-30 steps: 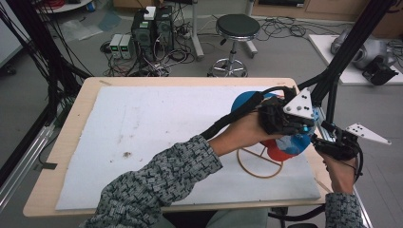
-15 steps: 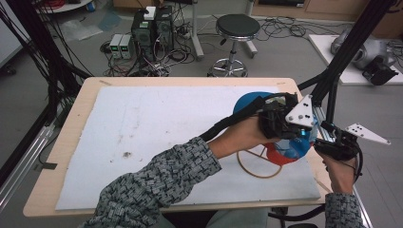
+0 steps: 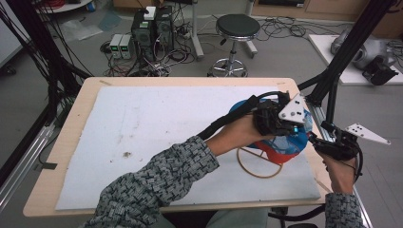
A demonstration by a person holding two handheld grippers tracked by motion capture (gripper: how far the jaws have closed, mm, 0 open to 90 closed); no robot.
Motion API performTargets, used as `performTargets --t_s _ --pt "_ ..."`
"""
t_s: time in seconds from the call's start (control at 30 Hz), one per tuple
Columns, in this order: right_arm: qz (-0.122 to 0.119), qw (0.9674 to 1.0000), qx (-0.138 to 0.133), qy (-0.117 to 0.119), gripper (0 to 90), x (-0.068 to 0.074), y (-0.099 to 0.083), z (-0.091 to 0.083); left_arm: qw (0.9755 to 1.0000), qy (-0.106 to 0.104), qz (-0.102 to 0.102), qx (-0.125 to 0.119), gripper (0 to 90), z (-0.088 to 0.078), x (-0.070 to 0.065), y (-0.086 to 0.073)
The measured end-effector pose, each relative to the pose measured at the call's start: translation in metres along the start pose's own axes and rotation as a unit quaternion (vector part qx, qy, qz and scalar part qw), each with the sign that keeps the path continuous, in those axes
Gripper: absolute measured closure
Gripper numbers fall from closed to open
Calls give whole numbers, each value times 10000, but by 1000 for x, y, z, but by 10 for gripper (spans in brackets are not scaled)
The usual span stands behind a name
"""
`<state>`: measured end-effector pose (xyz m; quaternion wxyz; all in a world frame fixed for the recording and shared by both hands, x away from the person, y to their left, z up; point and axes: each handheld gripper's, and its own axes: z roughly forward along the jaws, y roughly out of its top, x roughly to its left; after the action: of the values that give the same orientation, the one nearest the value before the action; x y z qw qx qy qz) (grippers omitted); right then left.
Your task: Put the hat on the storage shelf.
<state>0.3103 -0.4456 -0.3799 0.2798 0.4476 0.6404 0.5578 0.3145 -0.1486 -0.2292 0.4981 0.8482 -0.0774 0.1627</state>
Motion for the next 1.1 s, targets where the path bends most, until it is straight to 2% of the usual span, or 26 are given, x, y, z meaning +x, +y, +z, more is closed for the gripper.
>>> performTargets --t_s 0.23,0.33,0.37,0.4,0.43,0.47,0.83,1.1 --pt "-18 10000 -7 -11 114 -1 0 -1 10000 -73 -51 -31 809 0 3 -3" --pt "-27 10000 -6 -8 115 -1 0 -1 9999 -102 -59 -30 722 1 3 -4" --pt "-27 10000 -6 -8 115 -1 0 -1 9999 -115 -71 -33 722 1 3 -4" --pt "-17 10000 -7 -13 115 -1 0 -1 9999 -109 -94 -39 664 0 3 -5" --pt "-17 10000 -7 -13 115 -1 0 -1 9999 -110 -109 -44 664 0 3 -5" --pt "-15 10000 4 -18 115 -1 0 -1 9998 -115 -151 -43 623 0 4 -5" --pt "-5 10000 3 -36 115 -2 -1 0 9992 -110 -341 -149 543 -4 9 -12" --pt "18 10000 18 -31 115 -1 -1 0 9992 -34 -339 -195 466 -11 10 -13"
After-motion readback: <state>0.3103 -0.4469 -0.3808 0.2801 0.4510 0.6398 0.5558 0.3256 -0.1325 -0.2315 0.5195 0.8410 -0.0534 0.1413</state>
